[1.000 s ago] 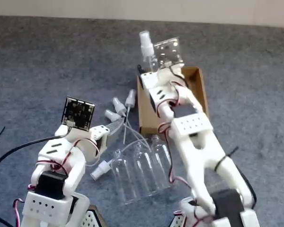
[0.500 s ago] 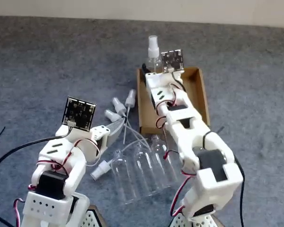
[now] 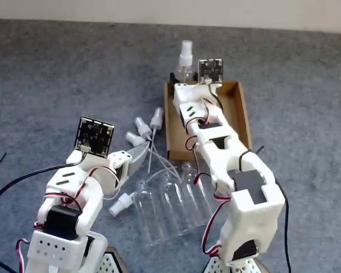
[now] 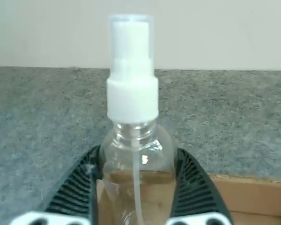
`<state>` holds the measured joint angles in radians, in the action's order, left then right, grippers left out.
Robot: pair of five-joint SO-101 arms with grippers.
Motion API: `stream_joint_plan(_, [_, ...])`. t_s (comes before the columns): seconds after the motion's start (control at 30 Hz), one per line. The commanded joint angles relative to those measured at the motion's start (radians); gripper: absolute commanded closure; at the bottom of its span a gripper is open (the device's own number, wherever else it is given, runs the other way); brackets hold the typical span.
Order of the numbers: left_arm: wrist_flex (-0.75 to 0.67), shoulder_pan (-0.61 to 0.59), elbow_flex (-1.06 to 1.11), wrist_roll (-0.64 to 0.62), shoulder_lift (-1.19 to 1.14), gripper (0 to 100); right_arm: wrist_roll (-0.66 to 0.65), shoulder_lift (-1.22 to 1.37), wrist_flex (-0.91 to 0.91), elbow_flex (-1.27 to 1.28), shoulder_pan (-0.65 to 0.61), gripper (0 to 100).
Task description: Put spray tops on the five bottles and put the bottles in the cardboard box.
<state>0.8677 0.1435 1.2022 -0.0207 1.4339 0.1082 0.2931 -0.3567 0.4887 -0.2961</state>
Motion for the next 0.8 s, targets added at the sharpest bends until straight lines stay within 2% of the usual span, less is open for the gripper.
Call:
stream_joint_plan(0.0, [0.002, -0.008, -0.004, 0.006, 0.008, 71, -0.061, -0.005, -0.018, -0.044, 0.005, 92.5])
stream_joint_plan(0.1, [0.002, -0.008, -0.004, 0.006, 0.008, 71, -0.094, -0.007, -0.018, -0.041, -0.015, 88.0])
stream_joint_plan(0.57, [0.000, -0.012, -0.004, 0.008, 0.008, 71, -0.094, -0.010, -0.012, -0.012, -0.015, 86.8])
stream_joint_plan(0.77, [0.000, -0.012, -0.004, 0.008, 0.008, 71, -0.094, -0.010, -0.010, -0.001, -0.012, 76.2])
